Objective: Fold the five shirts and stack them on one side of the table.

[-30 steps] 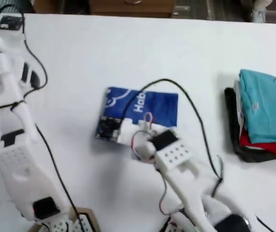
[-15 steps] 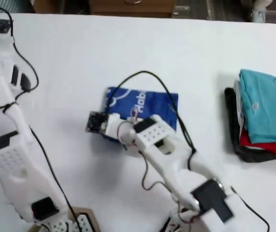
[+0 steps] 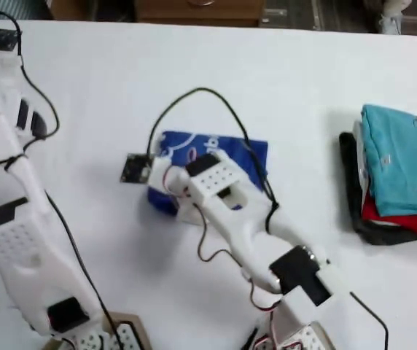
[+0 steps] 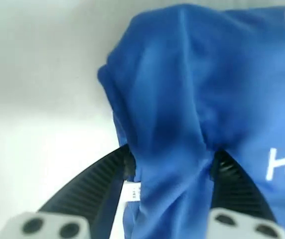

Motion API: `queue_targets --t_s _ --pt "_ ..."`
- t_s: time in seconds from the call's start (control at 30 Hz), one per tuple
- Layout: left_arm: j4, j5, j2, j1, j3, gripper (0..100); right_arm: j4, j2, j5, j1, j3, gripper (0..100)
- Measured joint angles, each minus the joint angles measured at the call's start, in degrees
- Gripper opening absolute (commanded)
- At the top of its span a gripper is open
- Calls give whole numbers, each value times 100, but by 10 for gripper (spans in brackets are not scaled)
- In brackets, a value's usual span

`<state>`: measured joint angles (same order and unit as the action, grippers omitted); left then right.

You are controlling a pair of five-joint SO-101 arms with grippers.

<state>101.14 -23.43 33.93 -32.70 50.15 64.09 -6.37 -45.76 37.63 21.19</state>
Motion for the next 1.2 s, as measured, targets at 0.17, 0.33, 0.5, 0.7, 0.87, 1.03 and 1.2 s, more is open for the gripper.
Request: queue_targets --t_s 0.17,0.33,0.5,0.7,0.87,1.03,1.2 --pt "0 0 0 0 0 222 545 510 9 70 -88 254" --pt "0 0 0 0 0 222 1125 958 53 369 -79 254" --pt "0 0 0 0 0 222 844 1143 422 756 571 255" --pt "0 0 0 -18 0 222 -114 976 642 782 1090 279" --pt "0 0 0 -185 0 222 -624 308 633 475 1055 279" --pt "0 0 0 -334 0 222 -659 -475 545 -44 378 279" --pt "0 -105 0 -360 0 222 -413 -1081 510 -387 -466 278"
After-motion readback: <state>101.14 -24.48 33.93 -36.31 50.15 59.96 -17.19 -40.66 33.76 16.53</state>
